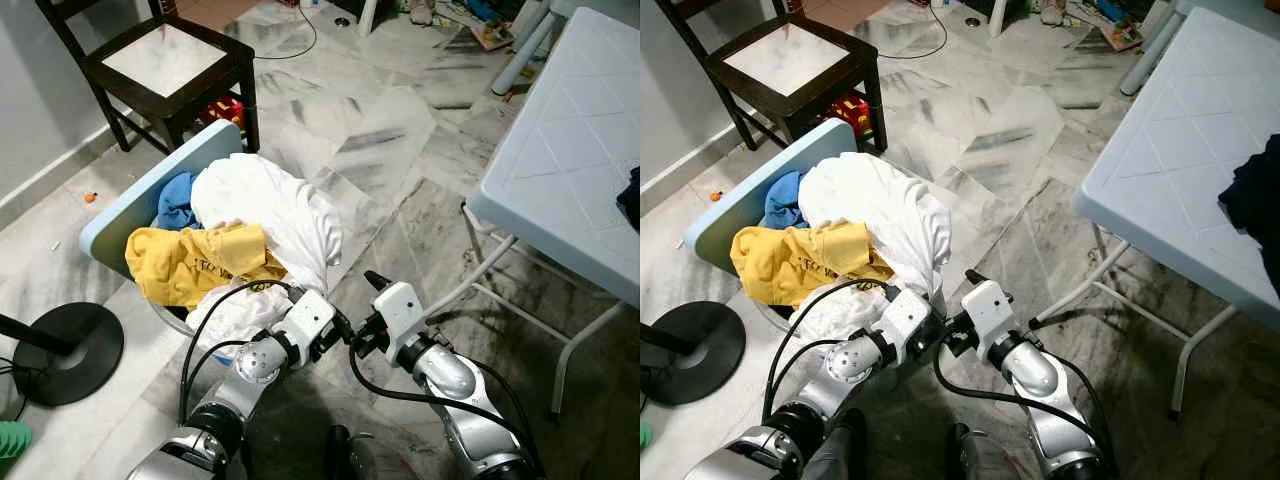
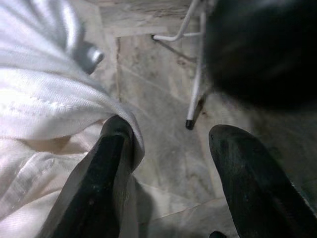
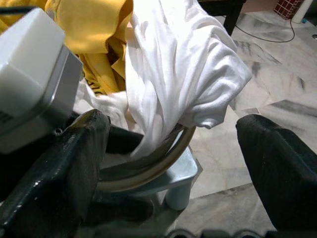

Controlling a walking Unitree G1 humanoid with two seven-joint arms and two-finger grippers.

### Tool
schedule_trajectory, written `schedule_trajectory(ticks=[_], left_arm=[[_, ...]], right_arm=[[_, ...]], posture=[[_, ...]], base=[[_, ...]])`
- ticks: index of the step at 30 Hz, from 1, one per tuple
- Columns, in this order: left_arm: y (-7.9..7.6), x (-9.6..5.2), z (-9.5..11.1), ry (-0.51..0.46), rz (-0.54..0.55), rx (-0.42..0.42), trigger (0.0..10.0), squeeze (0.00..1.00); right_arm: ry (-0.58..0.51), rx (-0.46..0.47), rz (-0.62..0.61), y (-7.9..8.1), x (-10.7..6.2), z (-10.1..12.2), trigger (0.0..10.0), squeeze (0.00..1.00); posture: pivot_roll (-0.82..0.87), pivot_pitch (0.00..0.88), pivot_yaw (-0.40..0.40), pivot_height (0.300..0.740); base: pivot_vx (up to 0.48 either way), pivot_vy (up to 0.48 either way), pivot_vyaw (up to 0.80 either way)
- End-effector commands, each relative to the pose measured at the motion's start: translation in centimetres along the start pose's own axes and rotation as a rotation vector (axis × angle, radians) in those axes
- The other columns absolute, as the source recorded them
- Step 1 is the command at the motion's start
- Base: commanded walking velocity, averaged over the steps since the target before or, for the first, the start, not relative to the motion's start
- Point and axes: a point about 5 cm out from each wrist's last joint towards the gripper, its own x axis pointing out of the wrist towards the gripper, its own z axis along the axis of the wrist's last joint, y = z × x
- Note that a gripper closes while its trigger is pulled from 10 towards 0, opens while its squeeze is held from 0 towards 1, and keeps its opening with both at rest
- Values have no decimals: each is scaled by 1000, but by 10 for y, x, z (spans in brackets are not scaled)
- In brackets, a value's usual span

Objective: Hang hanger

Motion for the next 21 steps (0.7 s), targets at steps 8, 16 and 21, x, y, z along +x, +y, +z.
schedule_trajectory(ticks=[8,16,21], left_arm=[[12,-15,-20,55,90,-29,0,0],[52,-31,-6,-62,353,34,0,0],[72,-49,4,-149,487,82,0,0]], right_arm=[[21,3,7,2,-5,-7,10000,0],[22,-3,9,2,-4,-7,10000,0],[26,-3,11,2,-5,-8,10000,0]], posture=[[12,265,-95,740],[14,265,-95,740],[24,266,-98,740]], base=[[0,0,0],[0,0,0],[0,0,0]])
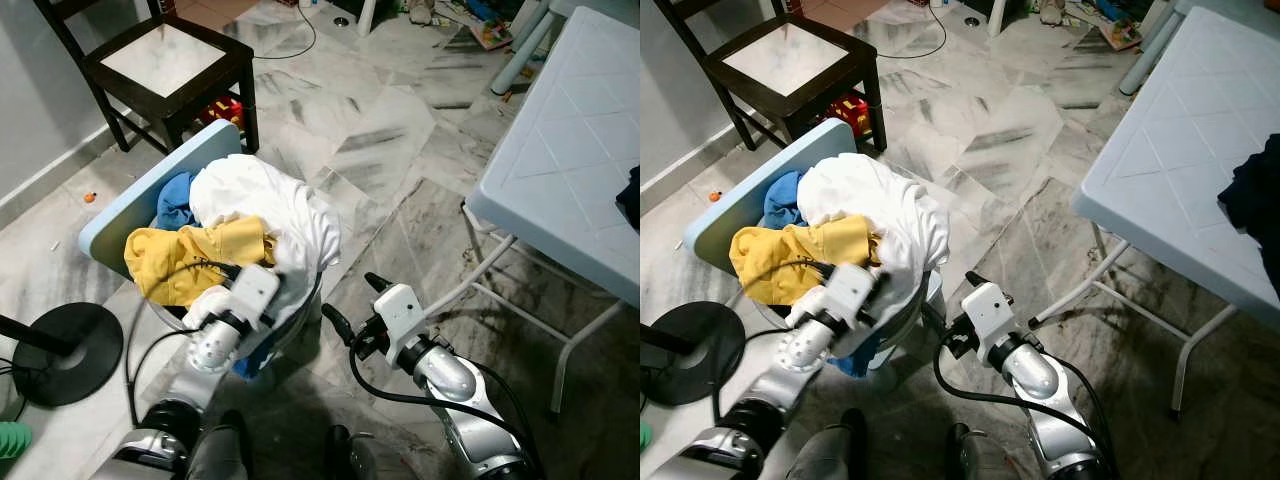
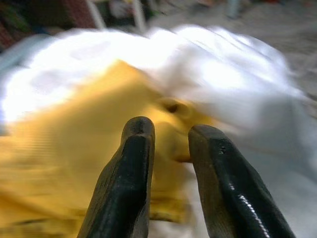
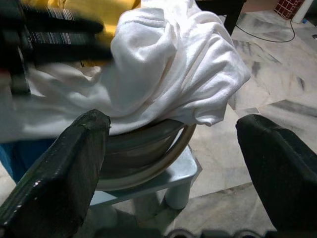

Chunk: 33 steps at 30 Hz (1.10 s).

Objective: Hang hanger

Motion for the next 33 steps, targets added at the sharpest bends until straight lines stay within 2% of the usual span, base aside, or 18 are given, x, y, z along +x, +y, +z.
schedule_trajectory(ticks=[1,9,13,17,18,20,23,26,27,28,33], left_arm=[[-4,-6,-3,-5,6,-4,0,0],[3,-7,3,-43,64,-1,0,0],[0,-8,11,-91,60,-11,0,0],[-5,-9,22,-146,72,-55,0,0],[-12,-12,24,-156,69,-88,10000,0],[-17,-15,25,-160,66,-110,10000,0],[-28,-19,17,-115,36,-128,10000,0],[-29,-18,13,-78,55,-156,10000,0],[-28,-17,13,-75,55,-167,10000,110],[-27,-15,14,-73,59,-207,10000,1000],[-23,-9,18,-77,74,-231,10000,1000]], right_arm=[[27,5,9,2,-4,-7,10000,0],[22,-2,12,1,0,-6,10000,0],[22,-4,11,1,0,-6,10000,0],[22,-5,11,2,0,-6,10000,0],[22,-7,11,2,0,-6,10000,0],[22,-7,11,2,0,-6,10000,0],[22,-7,9,2,0,-7,10000,0],[22,-9,9,1,0,-7,10000,0],[22,-10,9,1,0,-7,10000,0],[22,-10,8,0,0,-7,10000,0],[24,-14,6,-1,-2,-7,10000,0]], posture=[[24,266,-98,740],[34,263,-99,740],[34,262,-99,740],[33,262,-98,740],[33,262,-98,740],[30,262,-98,740],[30,262,-98,740],[29,262,-98,740],[28,260,-98,740],[28,260,-98,740],[17,256,-96,740]], base=[[0,0,0],[0,0,0],[0,0,0],[0,0,0],[0,0,0],[0,0,0],[0,0,0],[0,0,0],[0,0,0],[0,0,0],[0,0,0]])
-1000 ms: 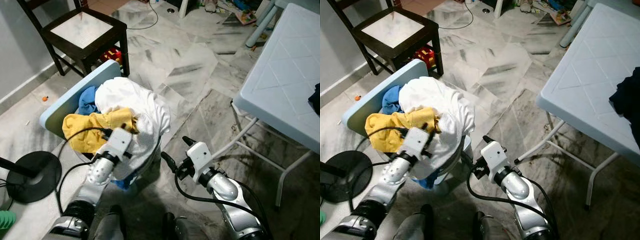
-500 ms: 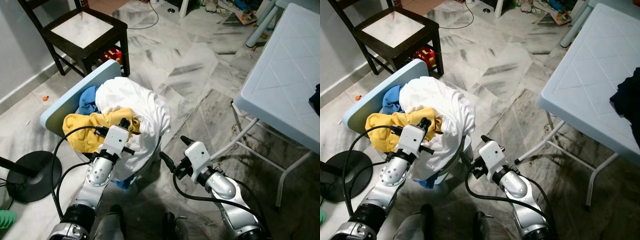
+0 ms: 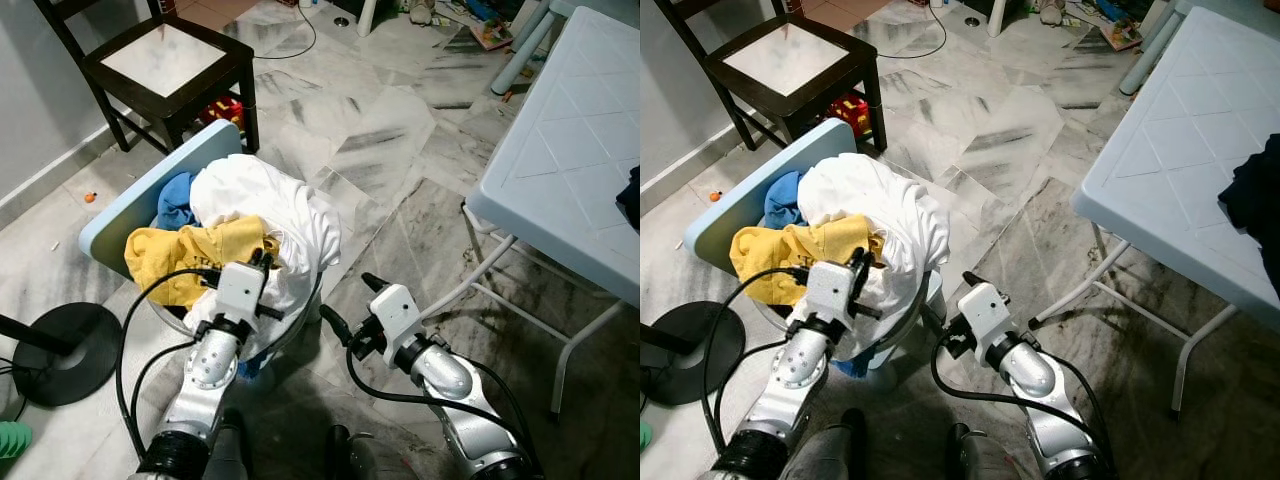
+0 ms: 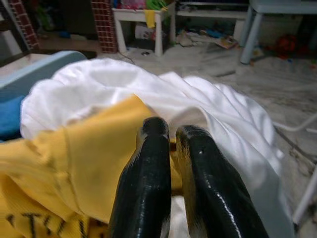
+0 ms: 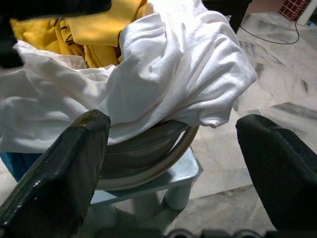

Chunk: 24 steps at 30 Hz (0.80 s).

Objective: Hang hanger

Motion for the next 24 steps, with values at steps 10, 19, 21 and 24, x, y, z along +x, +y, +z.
schedule_trajectory(ticks=[10,19,21,24], left_arm=[[0,-57,-19,76,-56,27,10000,1000],[12,-88,-28,160,-55,78,10000,1000],[12,-90,-32,181,-48,78,10000,1000],[12,-89,-33,190,-45,77,10000,1000]], right_arm=[[30,-6,-7,-3,-10,-8,10000,0],[34,-17,32,3,-4,-8,10000,0],[35,-18,37,3,-3,-8,10000,0],[35,-21,40,4,-2,-8,10000,0]], posture=[[22,259,-103,740],[59,266,-116,740],[60,268,-118,740],[58,270,-120,740]], base=[[0,0,0],[0,0,0],[0,0,0],[0,0,0]])
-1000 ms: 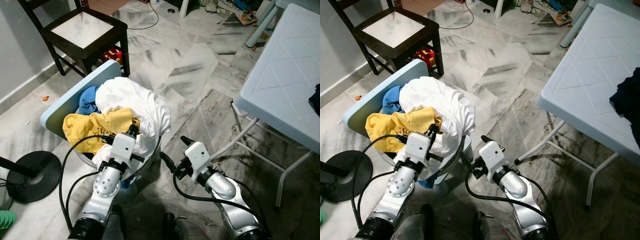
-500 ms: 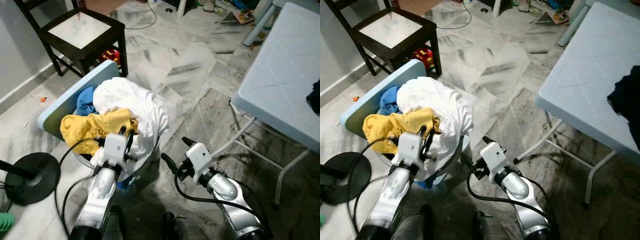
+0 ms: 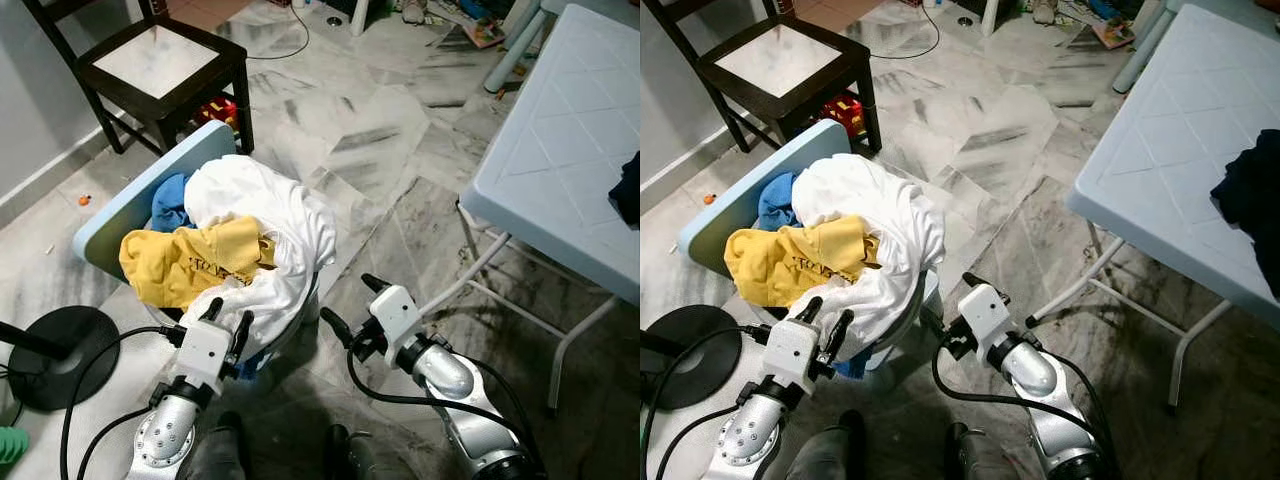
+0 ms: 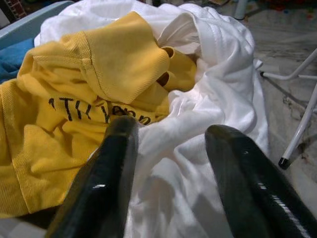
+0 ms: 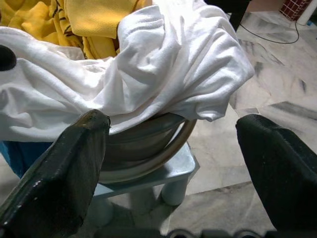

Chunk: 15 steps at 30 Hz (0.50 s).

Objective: Hang hanger

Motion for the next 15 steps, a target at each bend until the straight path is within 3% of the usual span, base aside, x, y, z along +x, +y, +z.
schedule_trajectory(ticks=[1,7,15], left_arm=[[-5,-3,-7,40,-15,-4,10000,1000],[4,7,-26,113,28,-3,10000,1000],[11,19,-11,63,59,-30,10000,1000]], right_arm=[[23,5,10,3,-3,-7,10000,0],[30,0,5,3,-6,-9,10000,0],[33,-3,0,3,-8,-9,10000,0]], posture=[[55,270,-120,740],[38,268,-115,740],[30,268,-112,740]], base=[[0,0,0],[0,0,0],[0,0,0]])
